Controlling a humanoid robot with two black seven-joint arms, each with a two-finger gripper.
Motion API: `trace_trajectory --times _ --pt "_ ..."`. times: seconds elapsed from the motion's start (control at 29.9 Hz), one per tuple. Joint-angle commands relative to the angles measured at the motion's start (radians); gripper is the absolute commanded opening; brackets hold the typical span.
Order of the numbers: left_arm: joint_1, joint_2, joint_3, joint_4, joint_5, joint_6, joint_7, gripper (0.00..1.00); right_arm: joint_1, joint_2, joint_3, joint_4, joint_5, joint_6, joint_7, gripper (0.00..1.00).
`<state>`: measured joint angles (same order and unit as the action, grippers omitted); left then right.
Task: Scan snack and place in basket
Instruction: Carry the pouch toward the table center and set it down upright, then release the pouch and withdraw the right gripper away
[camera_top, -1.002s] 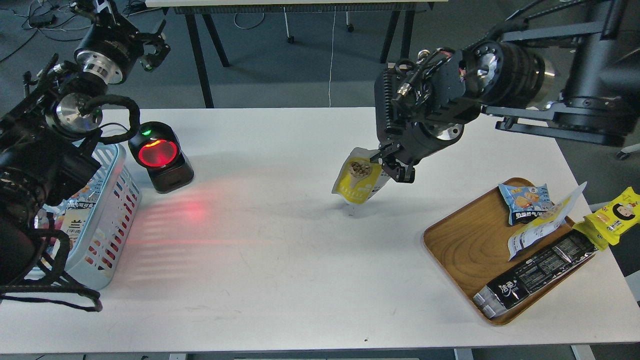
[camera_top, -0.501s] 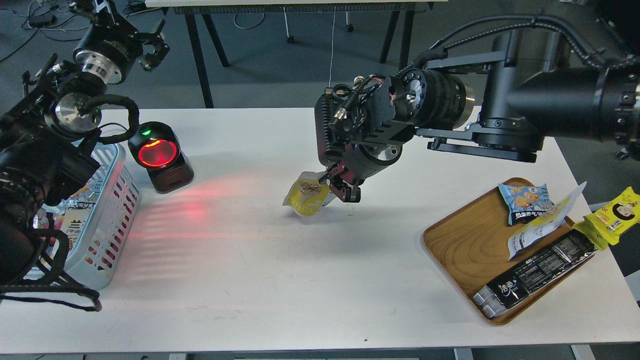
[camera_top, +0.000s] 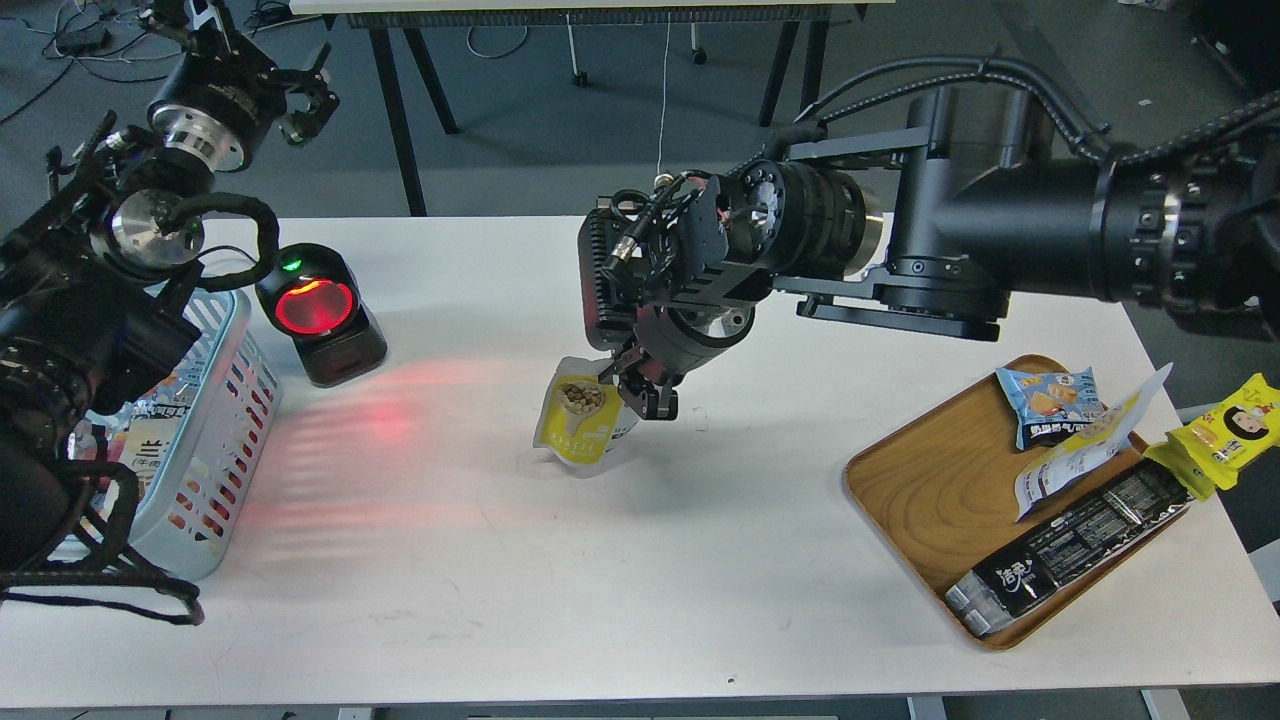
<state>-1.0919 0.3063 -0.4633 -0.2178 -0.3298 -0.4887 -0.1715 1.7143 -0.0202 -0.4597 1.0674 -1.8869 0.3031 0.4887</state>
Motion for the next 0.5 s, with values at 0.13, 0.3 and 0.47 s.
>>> trace_trajectory --times 0.13,0.3,0.47 --pt "0.003 0.0 0.002 0.0 0.002 0.0 0.001 1.0 -0.001 0.005 -0.002 0.0 0.0 0.008 0.0 0.04" --pt "0.003 0.002 0.002 0.0 0.0 0.0 0.001 1.0 0.001 0.005 -0.002 0.0 0.0 0.008 0.0 0.06" --pt "0.001 0.004 0.0 0.0 0.0 0.0 0.001 1.0 0.013 -0.006 -0.001 0.012 0.021 0.007 0.0 0.13"
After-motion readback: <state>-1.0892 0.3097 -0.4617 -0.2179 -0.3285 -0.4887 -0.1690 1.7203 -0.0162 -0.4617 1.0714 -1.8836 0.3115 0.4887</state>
